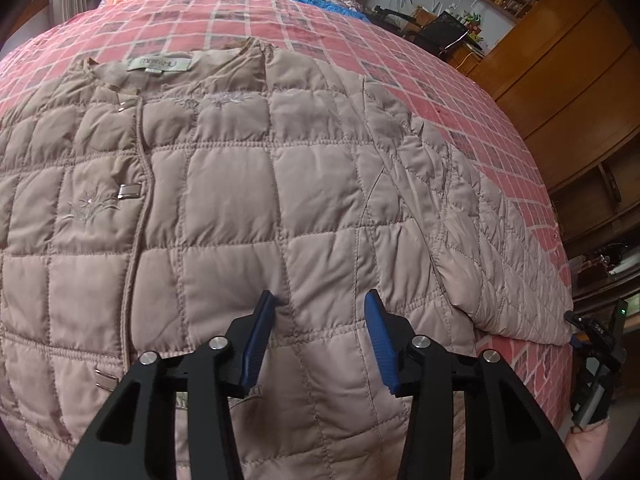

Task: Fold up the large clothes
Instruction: 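Reach the right gripper to the sleeve cuff nearest it and grasp it, then carry the held sleeve across the jacket body and open the right gripper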

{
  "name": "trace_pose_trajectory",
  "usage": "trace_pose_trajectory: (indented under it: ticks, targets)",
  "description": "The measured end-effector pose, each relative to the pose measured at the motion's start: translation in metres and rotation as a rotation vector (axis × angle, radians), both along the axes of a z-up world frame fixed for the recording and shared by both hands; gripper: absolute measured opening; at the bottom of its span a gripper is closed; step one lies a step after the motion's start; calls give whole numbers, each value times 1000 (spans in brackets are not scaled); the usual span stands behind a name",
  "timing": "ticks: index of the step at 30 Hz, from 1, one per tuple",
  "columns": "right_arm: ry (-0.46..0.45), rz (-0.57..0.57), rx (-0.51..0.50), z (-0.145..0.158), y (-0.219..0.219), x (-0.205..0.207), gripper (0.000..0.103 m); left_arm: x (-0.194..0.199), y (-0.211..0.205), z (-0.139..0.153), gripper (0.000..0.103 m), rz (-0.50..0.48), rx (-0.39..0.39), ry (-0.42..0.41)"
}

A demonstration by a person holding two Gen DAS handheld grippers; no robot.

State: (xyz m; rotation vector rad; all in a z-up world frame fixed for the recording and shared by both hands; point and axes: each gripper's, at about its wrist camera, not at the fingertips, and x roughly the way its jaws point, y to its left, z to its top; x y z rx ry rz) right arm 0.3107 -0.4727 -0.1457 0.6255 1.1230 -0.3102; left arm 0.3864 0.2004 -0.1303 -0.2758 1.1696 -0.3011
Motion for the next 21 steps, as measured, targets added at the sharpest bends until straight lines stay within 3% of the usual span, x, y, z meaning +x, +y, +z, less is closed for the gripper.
trace_pose_trajectory:
  ticks: [3,6,7,8,10,13,21]
  targets:
    - [14,12,-69,1,8,6,74,0,16,-3,36,2,-72,18]
    - [39,19,-131,6,18,9,54,4,37,-11,23,25,-143,44]
    - [43,19,-137,7,20,9,44,4,42,-13,18,26,-159,48]
    - [35,27,-126,8,22,9,24,3,45,-14,18,25,-175,49]
    - [24,34,-100,13,27,8,9,2,51,-15,18,23,-201,42]
    - [-5,42,-114,28,39,6,7,-2,53,-16,18,11,-197,18]
    - [-237,194,-50,103,116,9,6,-7,42,-12,19,-30,-129,-27]
